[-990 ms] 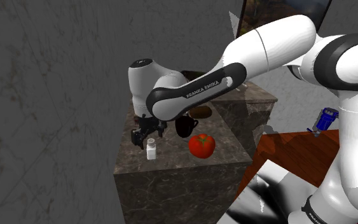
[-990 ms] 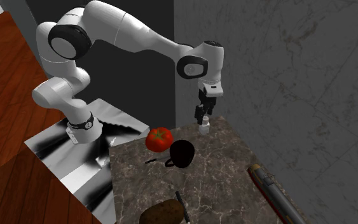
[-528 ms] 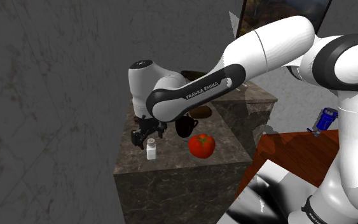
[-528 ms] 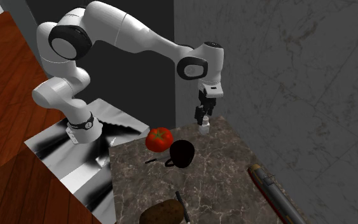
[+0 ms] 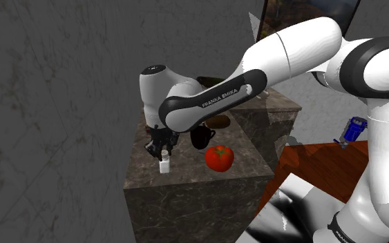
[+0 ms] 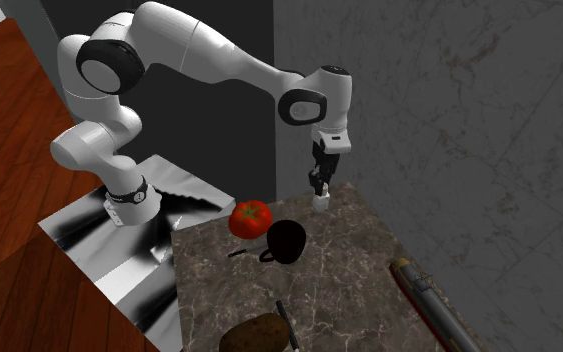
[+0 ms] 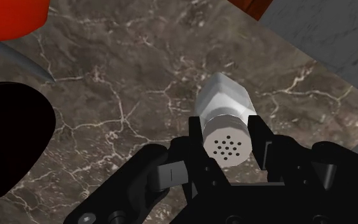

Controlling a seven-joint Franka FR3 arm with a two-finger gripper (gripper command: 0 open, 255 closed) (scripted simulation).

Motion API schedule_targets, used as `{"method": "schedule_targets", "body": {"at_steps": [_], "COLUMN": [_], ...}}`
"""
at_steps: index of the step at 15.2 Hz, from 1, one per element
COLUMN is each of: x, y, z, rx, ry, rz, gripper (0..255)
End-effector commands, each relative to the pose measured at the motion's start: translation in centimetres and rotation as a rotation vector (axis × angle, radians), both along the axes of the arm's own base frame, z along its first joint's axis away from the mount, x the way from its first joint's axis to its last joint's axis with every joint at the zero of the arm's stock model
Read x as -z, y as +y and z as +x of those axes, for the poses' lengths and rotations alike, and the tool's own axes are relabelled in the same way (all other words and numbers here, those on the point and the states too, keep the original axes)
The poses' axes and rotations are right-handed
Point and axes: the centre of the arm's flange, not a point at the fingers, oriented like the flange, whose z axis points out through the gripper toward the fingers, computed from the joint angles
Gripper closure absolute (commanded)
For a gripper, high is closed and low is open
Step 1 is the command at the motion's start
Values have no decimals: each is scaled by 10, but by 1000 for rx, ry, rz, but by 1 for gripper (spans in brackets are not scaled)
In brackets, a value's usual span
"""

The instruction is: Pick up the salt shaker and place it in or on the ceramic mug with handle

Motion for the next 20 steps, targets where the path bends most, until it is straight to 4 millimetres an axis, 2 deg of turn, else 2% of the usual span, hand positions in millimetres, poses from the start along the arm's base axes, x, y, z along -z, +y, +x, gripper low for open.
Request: {"method": "schedule_targets", "body": {"at_steps": [1,2,20], "x": [0,1,-95], "y": [0,0,0], "z": [0,0,0], "rx": [0,0,0], "ry": [1,1,1], "rz": [0,0,0], "gripper": [255,255,255]}}
